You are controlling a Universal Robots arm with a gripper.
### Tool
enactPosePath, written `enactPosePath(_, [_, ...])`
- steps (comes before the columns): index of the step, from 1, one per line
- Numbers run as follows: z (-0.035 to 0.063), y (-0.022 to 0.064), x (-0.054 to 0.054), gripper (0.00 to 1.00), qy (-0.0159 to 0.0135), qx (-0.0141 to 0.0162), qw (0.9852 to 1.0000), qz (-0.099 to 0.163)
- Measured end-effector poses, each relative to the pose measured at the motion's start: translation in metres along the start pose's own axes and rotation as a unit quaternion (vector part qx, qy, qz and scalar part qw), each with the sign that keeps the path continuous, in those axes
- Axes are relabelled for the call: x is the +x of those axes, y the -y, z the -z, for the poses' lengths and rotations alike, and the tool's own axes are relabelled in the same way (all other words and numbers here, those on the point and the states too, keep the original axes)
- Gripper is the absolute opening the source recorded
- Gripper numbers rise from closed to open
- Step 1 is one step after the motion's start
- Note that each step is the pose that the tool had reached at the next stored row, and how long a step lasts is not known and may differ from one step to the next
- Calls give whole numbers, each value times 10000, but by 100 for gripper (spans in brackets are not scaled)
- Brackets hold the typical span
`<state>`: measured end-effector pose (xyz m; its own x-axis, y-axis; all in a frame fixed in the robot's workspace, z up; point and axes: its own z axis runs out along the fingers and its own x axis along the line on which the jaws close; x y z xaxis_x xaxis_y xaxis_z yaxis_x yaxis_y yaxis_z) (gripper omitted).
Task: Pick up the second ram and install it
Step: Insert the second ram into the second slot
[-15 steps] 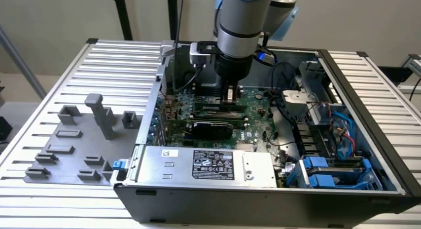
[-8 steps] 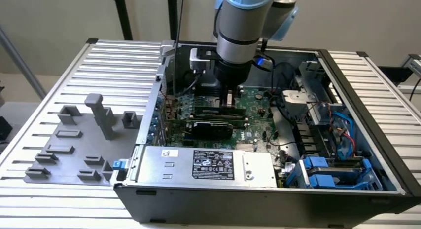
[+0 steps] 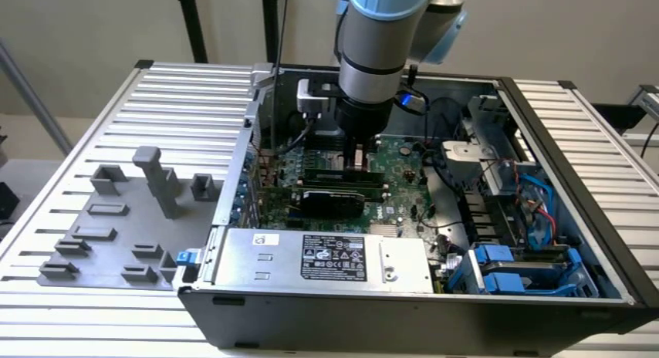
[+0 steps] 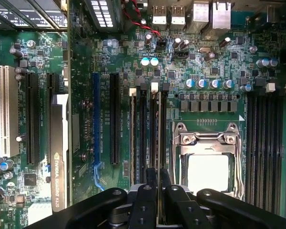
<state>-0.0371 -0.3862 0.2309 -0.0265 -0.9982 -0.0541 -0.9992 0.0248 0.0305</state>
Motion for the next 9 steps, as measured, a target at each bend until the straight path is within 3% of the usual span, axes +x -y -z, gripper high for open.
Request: enactPosePath(9, [-15,1,1,14,-8,0,10000,0])
